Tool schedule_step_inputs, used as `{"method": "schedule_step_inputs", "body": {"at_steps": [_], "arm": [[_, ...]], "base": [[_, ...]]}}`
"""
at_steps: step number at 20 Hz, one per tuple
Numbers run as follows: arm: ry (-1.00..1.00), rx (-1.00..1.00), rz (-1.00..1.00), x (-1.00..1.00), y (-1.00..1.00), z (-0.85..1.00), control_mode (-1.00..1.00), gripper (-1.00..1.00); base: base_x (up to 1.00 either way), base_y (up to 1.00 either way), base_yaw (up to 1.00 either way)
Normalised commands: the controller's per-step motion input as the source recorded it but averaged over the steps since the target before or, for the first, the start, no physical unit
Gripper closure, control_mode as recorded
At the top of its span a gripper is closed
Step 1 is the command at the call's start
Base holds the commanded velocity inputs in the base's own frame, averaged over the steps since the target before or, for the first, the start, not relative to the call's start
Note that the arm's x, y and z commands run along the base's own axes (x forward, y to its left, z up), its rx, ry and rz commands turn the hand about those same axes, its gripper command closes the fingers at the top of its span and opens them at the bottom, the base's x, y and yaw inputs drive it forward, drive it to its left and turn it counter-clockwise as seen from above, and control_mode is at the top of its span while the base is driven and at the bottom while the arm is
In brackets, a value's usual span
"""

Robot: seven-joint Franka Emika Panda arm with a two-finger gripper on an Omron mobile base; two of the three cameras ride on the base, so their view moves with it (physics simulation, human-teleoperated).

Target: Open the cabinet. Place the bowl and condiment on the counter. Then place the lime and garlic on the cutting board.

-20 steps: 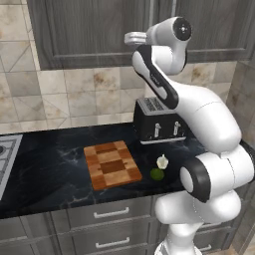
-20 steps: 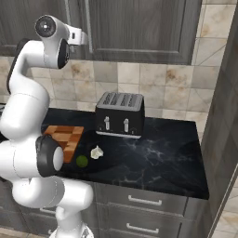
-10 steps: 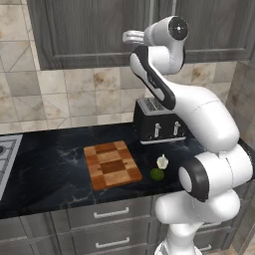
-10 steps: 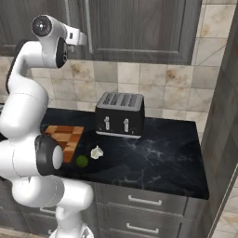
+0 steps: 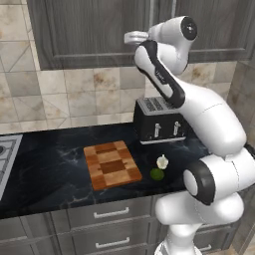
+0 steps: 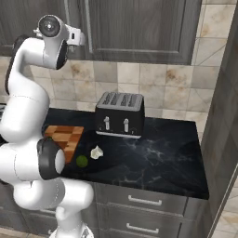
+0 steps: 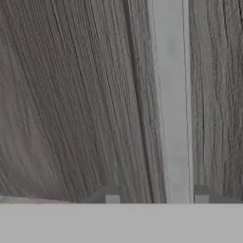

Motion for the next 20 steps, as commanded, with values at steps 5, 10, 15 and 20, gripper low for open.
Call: {"method": "schedule_step_inputs", "body": {"at_steps": [5, 10, 15, 20], "arm": [[-0.02, 0.07, 0.28, -0.40, 0.95, -0.44, -1.00, 1.00], [-0.08, 0.06, 0.02, -0.92, 1.00, -0.15, -1.00, 1.00], [-0.03, 0.00, 0.00, -0.89, 1.00, -0.16, -1.00, 1.00], [0.00, 0.00, -0.05, -0.90, 1.00, -0.09, -1.00, 1.00]], "base": [[0.00, 0.00, 0.00], [0.00, 0.00, 0.00], [0.00, 0.00, 0.00], [0.00, 0.00, 0.00]]}}
